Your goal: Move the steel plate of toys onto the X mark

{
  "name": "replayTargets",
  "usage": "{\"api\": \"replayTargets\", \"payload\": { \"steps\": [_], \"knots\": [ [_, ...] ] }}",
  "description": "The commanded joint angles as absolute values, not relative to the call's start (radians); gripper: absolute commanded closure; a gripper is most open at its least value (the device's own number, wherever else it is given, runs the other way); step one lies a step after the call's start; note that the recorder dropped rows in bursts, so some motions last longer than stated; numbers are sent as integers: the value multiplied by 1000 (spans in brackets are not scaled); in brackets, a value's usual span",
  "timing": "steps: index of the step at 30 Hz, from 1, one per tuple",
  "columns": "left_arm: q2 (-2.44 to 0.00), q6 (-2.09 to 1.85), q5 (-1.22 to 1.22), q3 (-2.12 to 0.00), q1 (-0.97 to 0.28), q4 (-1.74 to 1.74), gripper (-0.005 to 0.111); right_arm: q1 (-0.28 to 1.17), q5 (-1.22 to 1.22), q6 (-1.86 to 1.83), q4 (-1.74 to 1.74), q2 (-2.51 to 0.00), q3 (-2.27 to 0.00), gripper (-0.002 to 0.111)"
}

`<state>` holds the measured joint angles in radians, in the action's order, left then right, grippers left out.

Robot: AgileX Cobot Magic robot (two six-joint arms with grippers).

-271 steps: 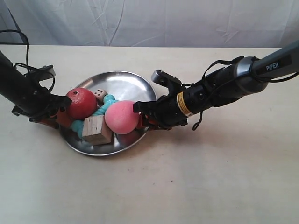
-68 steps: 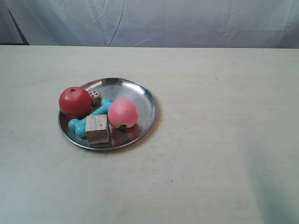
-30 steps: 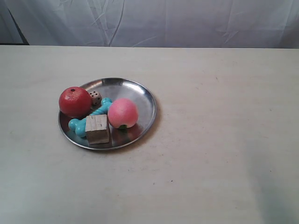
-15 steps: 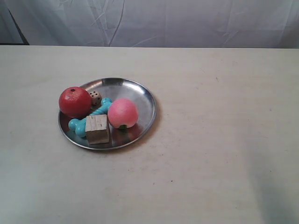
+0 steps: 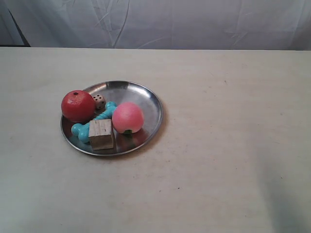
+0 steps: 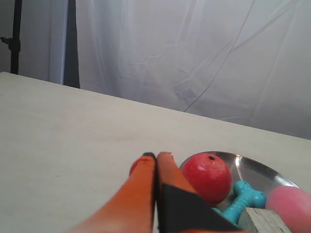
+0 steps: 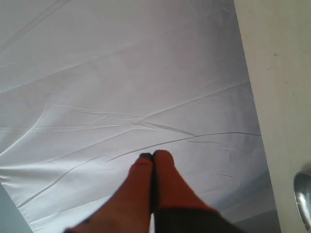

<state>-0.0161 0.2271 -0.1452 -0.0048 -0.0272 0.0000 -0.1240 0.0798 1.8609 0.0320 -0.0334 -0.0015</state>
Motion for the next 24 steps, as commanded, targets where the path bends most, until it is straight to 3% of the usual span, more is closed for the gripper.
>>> {"api": "replayTargets", "payload": {
  "steps": [1,7,24],
  "knots": [
    [-13,229,-140,0,-33,0,107,-156,78,1857,-18,-26,0,109],
    [-13,229,-140,0,-33,0,107,-245,78,1857,-47,-26,0,109],
    [-13,229,-138,0,-33,0,107,-248,78,1857,-47,-26,0,109]
  ]
}}
